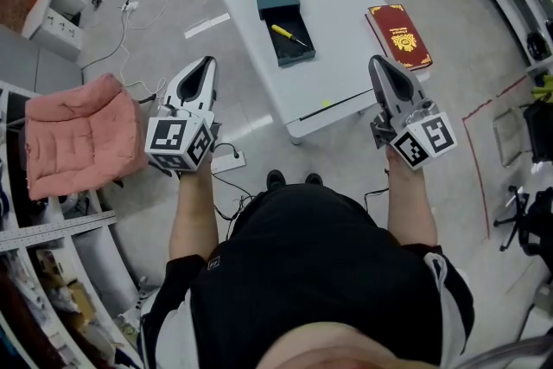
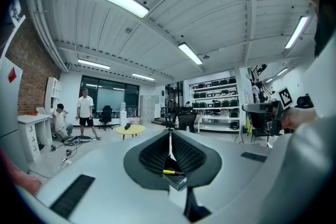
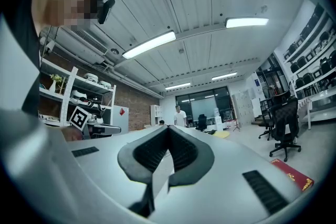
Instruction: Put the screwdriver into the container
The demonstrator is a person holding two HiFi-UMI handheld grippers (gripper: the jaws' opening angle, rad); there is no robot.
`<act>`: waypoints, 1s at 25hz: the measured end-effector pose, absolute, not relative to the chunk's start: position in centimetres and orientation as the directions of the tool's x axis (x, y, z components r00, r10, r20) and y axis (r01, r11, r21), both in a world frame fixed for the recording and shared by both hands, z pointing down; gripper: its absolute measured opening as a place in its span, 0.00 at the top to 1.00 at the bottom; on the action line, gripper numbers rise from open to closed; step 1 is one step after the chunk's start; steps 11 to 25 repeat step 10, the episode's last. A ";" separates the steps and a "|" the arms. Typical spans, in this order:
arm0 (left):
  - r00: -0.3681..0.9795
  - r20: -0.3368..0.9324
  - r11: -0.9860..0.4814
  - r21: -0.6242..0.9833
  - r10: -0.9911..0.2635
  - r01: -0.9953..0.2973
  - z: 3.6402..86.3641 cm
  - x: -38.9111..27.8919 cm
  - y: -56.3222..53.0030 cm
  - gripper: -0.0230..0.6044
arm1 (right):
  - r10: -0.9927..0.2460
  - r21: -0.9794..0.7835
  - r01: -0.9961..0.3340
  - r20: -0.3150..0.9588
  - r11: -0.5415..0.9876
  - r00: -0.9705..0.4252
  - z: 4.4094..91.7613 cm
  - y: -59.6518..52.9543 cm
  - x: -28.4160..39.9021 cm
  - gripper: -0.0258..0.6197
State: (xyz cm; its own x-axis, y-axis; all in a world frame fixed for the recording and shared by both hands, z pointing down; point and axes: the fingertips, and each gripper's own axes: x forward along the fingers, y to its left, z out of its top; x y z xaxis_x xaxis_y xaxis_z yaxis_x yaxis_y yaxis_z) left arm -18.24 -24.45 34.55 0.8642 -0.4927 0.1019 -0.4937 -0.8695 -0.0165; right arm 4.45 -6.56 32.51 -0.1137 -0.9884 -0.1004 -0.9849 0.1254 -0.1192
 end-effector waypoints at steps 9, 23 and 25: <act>0.867 0.103 -0.873 -0.017 -0.487 -0.488 34.8 -18.1 -24.5 0.92 | -0.988 -0.122 -0.984 -0.102 0.126 -0.114 32.7 -6.7 4.4 0.91; 0.867 0.104 -0.873 -0.017 -0.487 -0.488 34.8 -18.1 -24.6 0.92 | -0.988 -0.123 -0.984 -0.102 0.126 -0.114 32.7 -6.7 4.4 0.91; 0.867 0.104 -0.873 -0.017 -0.487 -0.488 34.8 -18.1 -24.6 0.92 | -0.988 -0.123 -0.984 -0.102 0.126 -0.114 32.7 -6.7 4.4 0.91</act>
